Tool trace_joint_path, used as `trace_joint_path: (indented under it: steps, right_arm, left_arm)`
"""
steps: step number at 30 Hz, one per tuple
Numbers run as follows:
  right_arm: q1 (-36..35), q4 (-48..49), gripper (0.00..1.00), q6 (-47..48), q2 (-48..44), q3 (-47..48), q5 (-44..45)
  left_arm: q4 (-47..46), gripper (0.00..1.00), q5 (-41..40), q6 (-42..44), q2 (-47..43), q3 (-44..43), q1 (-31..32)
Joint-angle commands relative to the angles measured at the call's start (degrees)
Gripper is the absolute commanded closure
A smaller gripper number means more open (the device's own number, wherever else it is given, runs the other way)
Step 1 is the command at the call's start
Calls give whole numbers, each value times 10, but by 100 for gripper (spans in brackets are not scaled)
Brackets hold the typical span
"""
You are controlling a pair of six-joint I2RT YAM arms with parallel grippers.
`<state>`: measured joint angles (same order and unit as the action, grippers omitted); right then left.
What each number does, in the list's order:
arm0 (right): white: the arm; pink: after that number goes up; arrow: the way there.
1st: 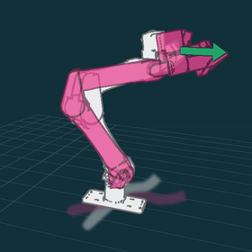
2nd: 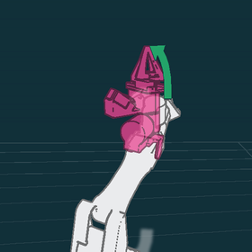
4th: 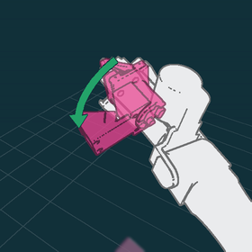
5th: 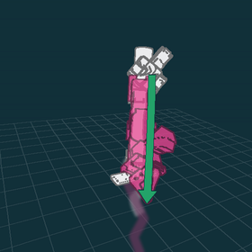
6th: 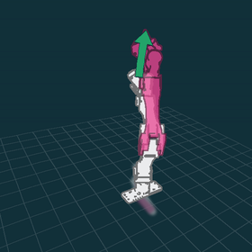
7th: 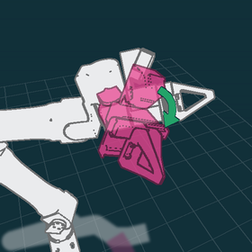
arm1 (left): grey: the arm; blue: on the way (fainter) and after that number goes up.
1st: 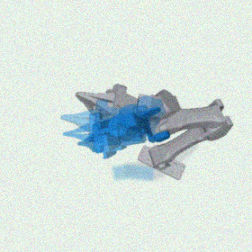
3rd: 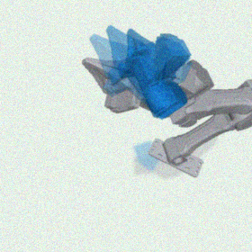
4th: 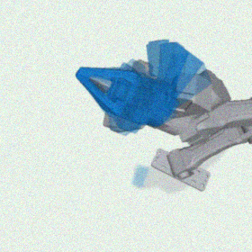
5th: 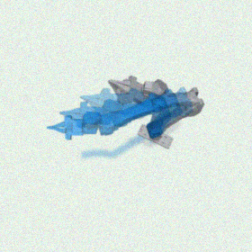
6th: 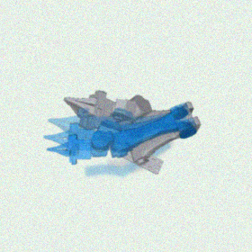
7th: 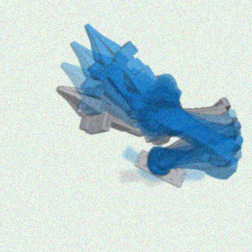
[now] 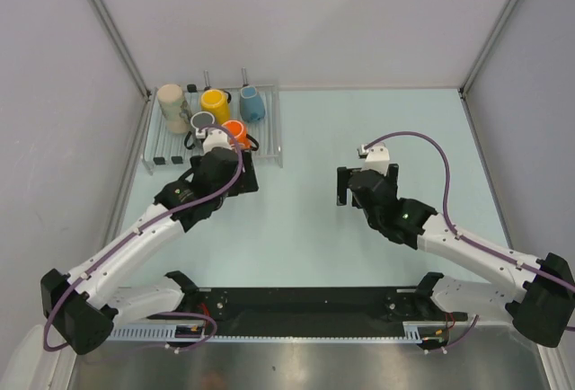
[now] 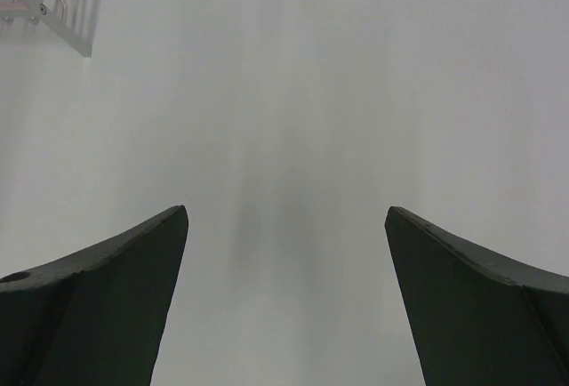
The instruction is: Unload the cups from the dish rack
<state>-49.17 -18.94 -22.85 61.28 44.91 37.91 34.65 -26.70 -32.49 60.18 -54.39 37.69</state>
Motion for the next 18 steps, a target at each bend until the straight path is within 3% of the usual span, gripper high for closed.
trace_joint_path:
  steps: [1,11,18]
  right_arm:
    - [-1,11,0,-9,-6,15,8]
    - [6,-6,0,-27,20,45,38]
    - [20,15,0,6,97,161,22]
  left_arm:
    - [-2,0,-3,-13,5,-12,-6]
    - [34,0,3,-18,52,-44,-11]
    - [20,0,15,-16,22,-41,-26]
